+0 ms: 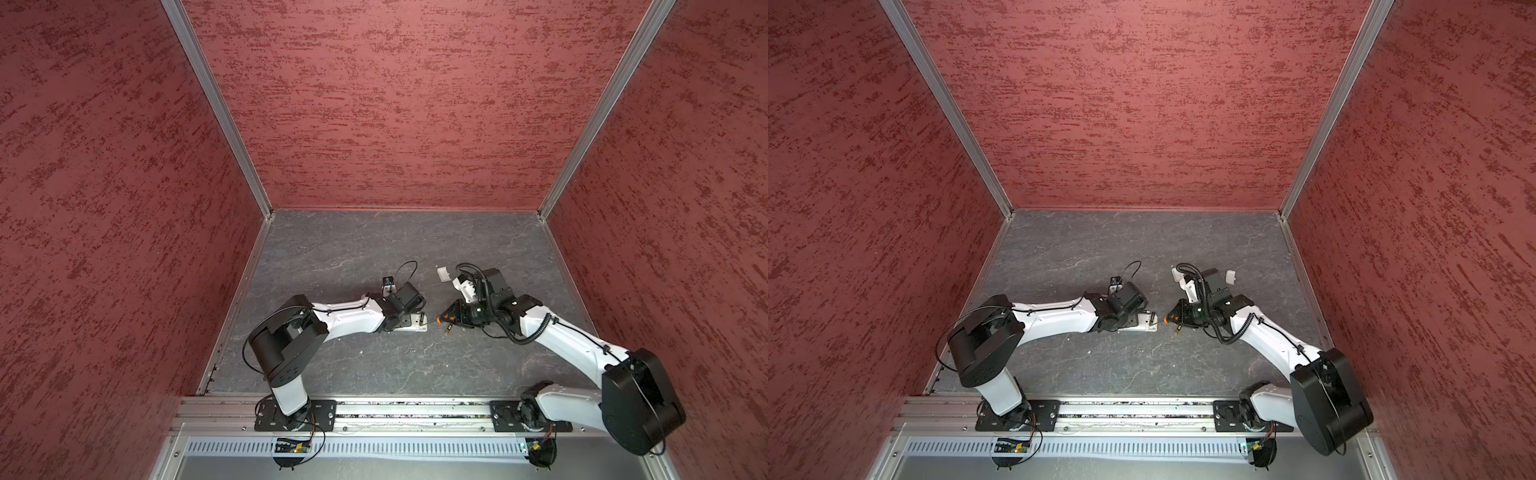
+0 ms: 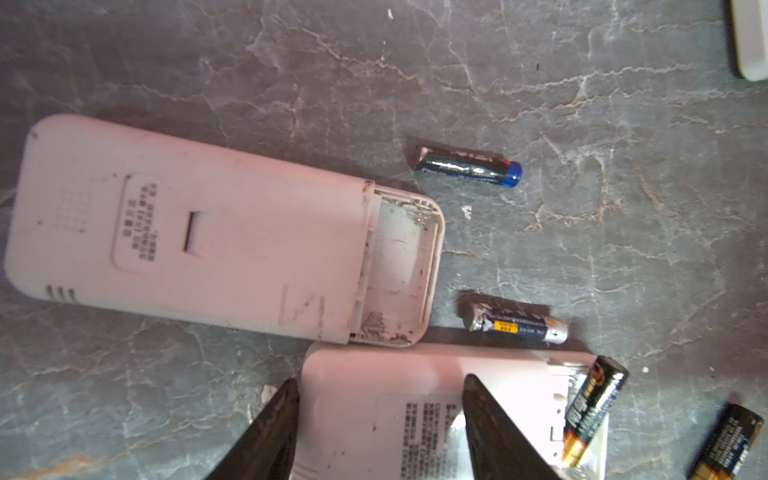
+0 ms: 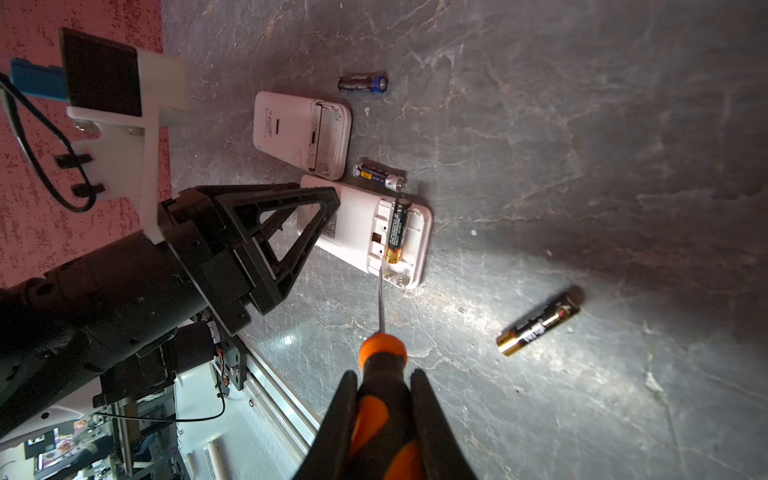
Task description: Unload the batteries from the remote control
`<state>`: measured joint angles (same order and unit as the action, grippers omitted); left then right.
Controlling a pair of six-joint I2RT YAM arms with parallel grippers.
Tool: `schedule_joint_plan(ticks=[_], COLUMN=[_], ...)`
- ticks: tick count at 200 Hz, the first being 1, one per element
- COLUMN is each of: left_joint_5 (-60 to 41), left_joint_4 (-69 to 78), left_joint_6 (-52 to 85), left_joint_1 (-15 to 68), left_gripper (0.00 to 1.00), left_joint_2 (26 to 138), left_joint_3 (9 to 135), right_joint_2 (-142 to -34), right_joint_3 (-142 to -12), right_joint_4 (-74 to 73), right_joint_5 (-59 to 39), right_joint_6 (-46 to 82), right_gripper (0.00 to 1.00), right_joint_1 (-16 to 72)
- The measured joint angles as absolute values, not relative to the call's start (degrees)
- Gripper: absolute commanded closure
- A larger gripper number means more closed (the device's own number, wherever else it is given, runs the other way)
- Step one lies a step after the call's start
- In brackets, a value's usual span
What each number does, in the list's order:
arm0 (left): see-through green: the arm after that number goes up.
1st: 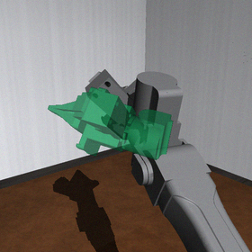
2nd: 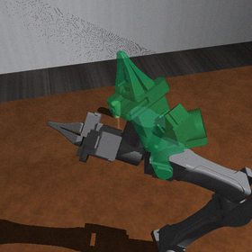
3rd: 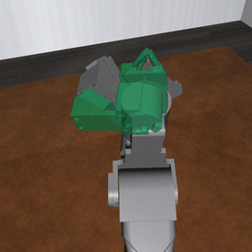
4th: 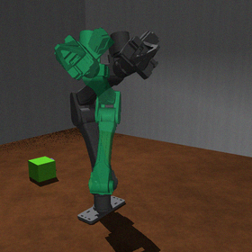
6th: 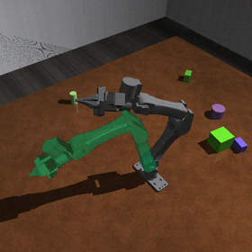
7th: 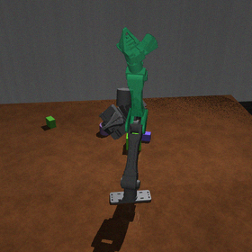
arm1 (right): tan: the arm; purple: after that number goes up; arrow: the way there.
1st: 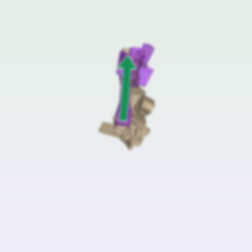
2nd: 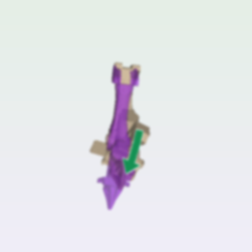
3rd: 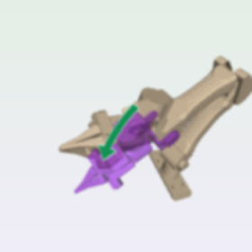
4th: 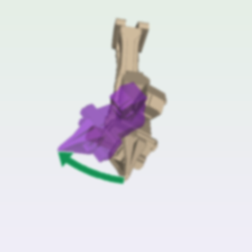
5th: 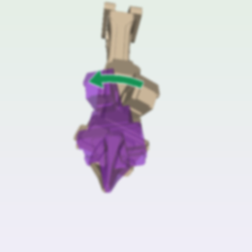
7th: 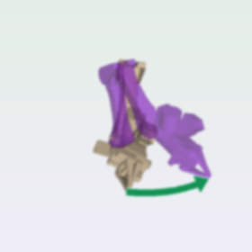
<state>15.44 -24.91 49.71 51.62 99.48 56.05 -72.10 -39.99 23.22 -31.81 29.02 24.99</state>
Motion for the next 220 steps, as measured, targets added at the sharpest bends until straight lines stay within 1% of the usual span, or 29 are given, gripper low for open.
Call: schedule_joint_plan(ticks=[220], left_joint_5=[15.55], left_joint_4=[-24.95], left_joint_6=[49.71], left_joint_1=[51.68], left_gripper=[0.40], left_joint_2=[99.59], left_joint_3=[56.16], right_joint_2=[-74.19], right_joint_3=[-38.44], right_joint_4=[20.21], right_joint_5=[-31.88], right_joint_6=[27.79], right_gripper=[1.00], right_joint_1=[23.55])
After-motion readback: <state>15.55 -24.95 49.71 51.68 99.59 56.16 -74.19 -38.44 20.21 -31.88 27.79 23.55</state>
